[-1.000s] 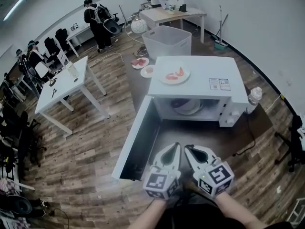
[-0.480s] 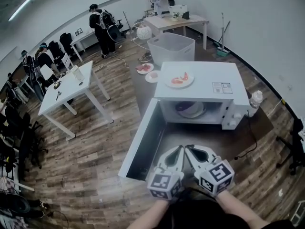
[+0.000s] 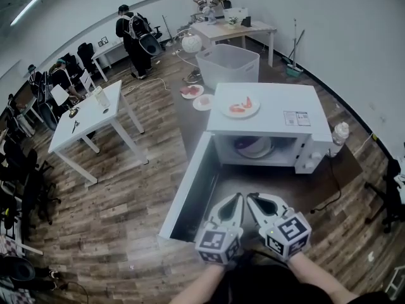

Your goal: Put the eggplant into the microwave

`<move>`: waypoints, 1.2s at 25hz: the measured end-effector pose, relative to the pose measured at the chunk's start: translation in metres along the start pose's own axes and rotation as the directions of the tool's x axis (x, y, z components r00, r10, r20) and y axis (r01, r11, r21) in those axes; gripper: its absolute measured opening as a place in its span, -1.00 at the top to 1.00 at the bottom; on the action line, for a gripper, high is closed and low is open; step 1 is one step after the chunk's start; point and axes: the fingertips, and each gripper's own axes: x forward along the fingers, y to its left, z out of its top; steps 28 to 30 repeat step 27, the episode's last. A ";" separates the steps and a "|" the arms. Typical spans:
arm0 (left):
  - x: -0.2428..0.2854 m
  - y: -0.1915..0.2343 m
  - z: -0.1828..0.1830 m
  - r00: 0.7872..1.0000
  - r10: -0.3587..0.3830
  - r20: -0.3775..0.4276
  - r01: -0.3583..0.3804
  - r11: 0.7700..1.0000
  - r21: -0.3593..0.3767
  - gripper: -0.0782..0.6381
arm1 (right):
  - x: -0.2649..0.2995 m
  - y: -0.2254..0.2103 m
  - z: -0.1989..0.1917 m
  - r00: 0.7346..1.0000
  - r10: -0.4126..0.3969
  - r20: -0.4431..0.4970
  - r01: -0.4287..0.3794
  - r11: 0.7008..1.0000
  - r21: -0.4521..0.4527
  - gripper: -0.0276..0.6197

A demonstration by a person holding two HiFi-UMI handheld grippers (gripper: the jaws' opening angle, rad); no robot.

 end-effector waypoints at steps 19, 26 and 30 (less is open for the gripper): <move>0.007 0.011 -0.009 1.000 -0.028 -0.012 0.028 0.997 -0.071 0.78 | 0.020 -0.003 -0.023 0.997 -0.008 -0.072 0.010 1.000 0.028 0.91; 0.013 0.026 -0.010 1.000 -0.021 -0.007 0.020 0.995 -0.101 0.78 | 0.032 -0.002 -0.022 0.996 -0.004 -0.086 0.004 1.000 0.005 0.91; 0.014 0.028 -0.010 1.000 -0.022 -0.006 0.021 0.994 -0.109 0.78 | 0.033 -0.002 -0.022 0.996 -0.005 -0.089 0.005 1.000 0.002 0.91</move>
